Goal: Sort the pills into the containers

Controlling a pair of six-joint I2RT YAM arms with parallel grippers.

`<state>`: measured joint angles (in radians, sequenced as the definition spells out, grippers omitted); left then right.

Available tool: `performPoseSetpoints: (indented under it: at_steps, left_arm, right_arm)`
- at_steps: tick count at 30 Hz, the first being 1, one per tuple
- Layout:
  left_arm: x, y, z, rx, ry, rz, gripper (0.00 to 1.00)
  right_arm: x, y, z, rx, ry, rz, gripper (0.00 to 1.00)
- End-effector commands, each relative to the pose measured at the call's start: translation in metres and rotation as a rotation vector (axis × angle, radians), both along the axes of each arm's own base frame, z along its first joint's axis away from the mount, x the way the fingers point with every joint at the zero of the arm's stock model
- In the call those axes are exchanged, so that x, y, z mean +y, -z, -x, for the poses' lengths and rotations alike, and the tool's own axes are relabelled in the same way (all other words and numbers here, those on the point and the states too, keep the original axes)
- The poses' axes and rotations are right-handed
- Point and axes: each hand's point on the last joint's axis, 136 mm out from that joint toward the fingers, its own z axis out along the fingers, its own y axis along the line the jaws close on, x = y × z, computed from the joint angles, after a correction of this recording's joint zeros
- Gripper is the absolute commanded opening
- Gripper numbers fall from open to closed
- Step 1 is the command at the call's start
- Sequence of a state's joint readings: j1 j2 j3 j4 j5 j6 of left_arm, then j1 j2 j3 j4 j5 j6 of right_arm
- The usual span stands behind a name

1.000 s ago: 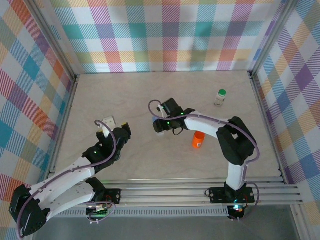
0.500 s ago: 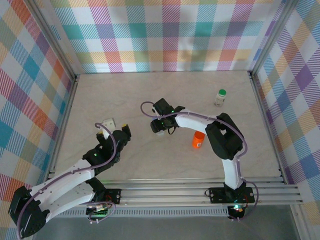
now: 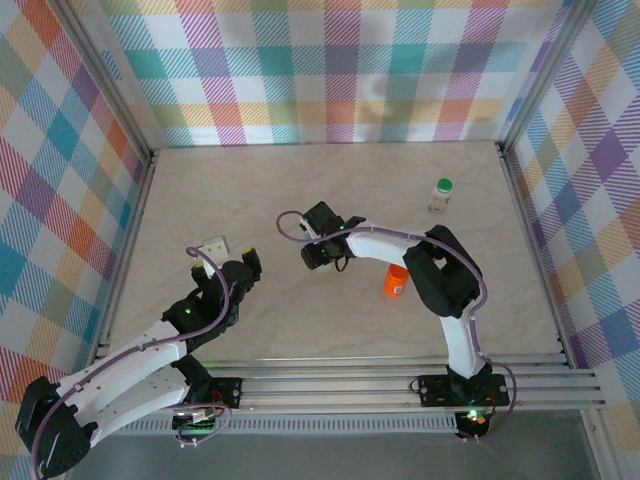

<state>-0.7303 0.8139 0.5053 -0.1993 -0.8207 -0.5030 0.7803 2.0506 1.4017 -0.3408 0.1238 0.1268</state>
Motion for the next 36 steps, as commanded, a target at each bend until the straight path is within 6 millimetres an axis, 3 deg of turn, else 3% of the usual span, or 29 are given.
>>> performPoseSetpoints:
  at_steps: [1,7,14,17,22,28,31,36]
  left_arm:
    - [0.002,0.0,-0.001,-0.008,-0.005,-0.001,0.91]
    - [0.002,0.002,-0.001,-0.006,-0.006,-0.005,0.91]
    - [0.0,0.004,-0.003,0.002,-0.005,-0.011,0.91]
    - [-0.001,0.006,-0.004,0.005,-0.003,-0.014,0.91]
    - [-0.011,0.001,-0.01,0.012,0.051,-0.053,0.91]
    - [-0.03,-0.035,-0.024,-0.083,0.137,-0.085,0.91]
    - [-0.062,-0.067,-0.034,-0.236,0.313,-0.067,0.92]
    - [-0.082,-0.126,-0.052,-0.426,0.487,-0.04,0.92]
  right_arm:
    - [0.002,0.001,0.001,-0.053,-0.074,0.012,0.56]
    - [0.001,0.01,0.003,-0.072,-0.096,0.008,0.56]
    - [-0.003,0.014,0.006,-0.178,-0.138,-0.051,0.48]
    - [-0.003,0.001,0.008,-0.236,-0.155,-0.084,0.39]
    - [0.001,-0.041,0.022,-0.292,-0.294,-0.125,0.28]
    - [-0.011,-0.079,0.055,-0.271,-0.547,-0.093,0.23]
    - [-0.024,-0.103,0.069,-0.28,-0.684,-0.099,0.19]
    - [-0.059,-0.16,0.064,-0.38,-0.812,-0.088,0.08]
